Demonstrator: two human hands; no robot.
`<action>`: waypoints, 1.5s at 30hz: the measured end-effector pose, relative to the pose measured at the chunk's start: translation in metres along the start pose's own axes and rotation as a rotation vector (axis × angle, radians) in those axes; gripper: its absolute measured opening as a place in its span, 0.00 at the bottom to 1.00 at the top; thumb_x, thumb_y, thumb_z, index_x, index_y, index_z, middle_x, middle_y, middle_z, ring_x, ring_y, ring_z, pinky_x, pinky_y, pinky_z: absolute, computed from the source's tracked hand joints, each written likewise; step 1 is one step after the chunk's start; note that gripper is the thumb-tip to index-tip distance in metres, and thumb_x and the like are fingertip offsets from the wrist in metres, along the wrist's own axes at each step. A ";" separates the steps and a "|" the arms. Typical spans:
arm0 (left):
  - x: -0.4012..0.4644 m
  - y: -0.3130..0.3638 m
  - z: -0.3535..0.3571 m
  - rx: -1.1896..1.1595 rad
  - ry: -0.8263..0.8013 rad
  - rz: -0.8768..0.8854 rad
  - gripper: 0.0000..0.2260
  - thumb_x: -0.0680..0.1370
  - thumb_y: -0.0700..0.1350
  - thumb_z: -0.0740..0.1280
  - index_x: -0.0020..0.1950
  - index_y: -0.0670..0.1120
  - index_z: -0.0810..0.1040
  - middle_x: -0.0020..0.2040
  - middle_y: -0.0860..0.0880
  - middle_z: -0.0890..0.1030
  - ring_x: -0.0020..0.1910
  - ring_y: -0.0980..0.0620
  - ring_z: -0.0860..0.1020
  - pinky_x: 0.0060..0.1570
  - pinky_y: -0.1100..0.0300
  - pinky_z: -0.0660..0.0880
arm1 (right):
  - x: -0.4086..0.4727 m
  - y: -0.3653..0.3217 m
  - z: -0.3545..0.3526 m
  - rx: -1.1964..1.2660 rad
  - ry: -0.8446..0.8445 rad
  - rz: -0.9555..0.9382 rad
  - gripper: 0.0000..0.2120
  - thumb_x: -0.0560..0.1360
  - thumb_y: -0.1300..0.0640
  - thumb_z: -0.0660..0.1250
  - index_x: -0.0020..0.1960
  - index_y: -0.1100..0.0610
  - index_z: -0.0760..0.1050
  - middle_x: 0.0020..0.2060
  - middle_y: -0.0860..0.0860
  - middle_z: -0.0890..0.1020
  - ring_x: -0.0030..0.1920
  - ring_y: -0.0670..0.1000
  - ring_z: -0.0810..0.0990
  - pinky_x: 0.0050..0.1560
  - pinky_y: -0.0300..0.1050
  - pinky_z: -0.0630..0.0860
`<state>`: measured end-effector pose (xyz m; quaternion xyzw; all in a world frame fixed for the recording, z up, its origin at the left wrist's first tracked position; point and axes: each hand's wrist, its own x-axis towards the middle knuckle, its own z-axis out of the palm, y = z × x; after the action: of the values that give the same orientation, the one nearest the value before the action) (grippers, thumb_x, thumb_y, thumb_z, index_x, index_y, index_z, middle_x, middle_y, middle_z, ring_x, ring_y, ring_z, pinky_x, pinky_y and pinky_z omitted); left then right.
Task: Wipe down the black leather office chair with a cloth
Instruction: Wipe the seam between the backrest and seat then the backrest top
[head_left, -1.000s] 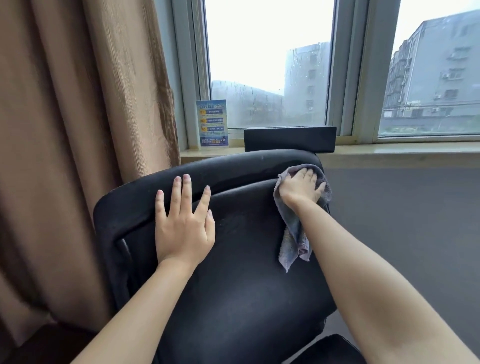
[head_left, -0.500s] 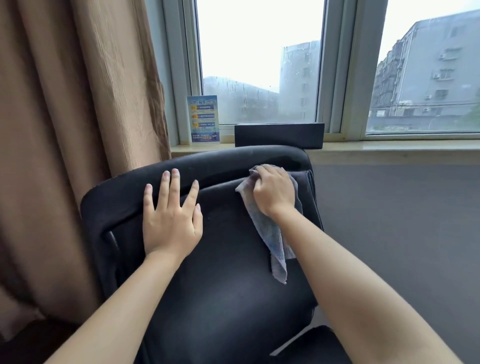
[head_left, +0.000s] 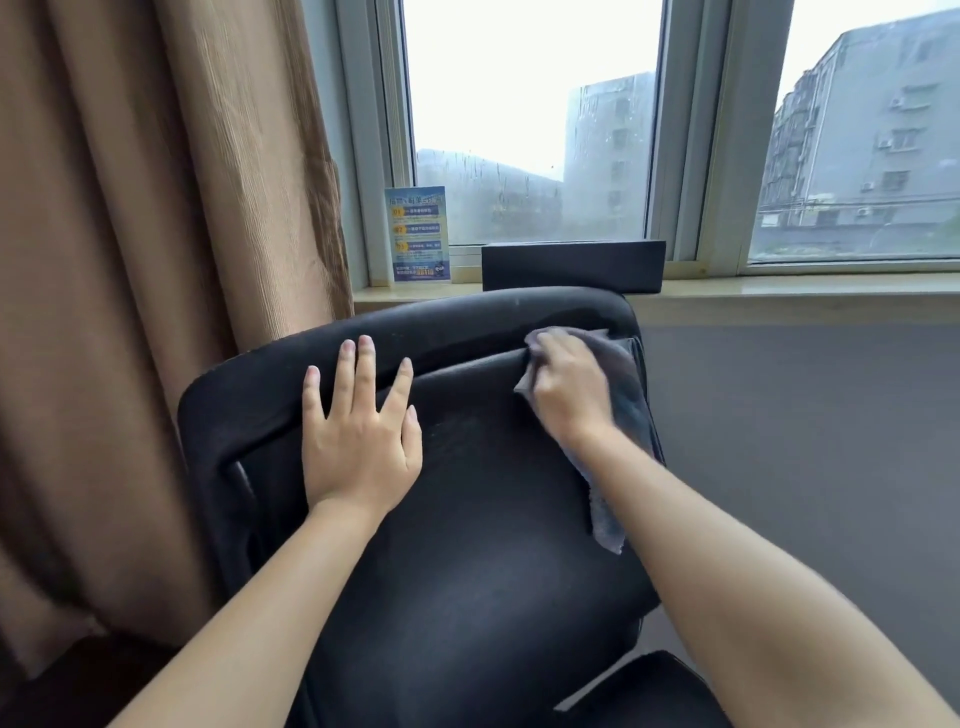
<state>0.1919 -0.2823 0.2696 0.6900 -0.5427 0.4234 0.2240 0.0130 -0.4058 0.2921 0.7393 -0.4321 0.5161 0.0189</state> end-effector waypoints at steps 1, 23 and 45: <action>0.000 0.000 -0.001 -0.003 -0.004 -0.005 0.24 0.78 0.50 0.50 0.72 0.46 0.69 0.74 0.38 0.64 0.74 0.41 0.60 0.71 0.41 0.51 | -0.008 -0.019 0.008 0.027 -0.006 -0.094 0.15 0.70 0.62 0.57 0.53 0.61 0.78 0.51 0.55 0.81 0.55 0.57 0.75 0.59 0.43 0.66; -0.039 -0.017 -0.045 0.017 -0.255 0.162 0.24 0.77 0.42 0.50 0.73 0.37 0.65 0.74 0.40 0.64 0.73 0.43 0.64 0.71 0.47 0.60 | -0.133 -0.083 -0.004 0.361 -0.228 0.012 0.09 0.78 0.69 0.56 0.43 0.63 0.72 0.45 0.50 0.76 0.48 0.51 0.73 0.46 0.32 0.69; -0.178 -0.036 -0.094 -0.172 -0.707 -0.050 0.29 0.80 0.46 0.57 0.78 0.45 0.46 0.78 0.47 0.40 0.76 0.49 0.52 0.73 0.48 0.56 | -0.228 -0.134 -0.051 0.756 -0.252 0.834 0.11 0.76 0.63 0.55 0.37 0.61 0.73 0.33 0.49 0.73 0.37 0.47 0.70 0.40 0.41 0.69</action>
<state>0.1841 -0.0991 0.1785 0.7856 -0.6030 0.1058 0.0899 0.0420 -0.1562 0.1938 0.5174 -0.4714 0.5066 -0.5035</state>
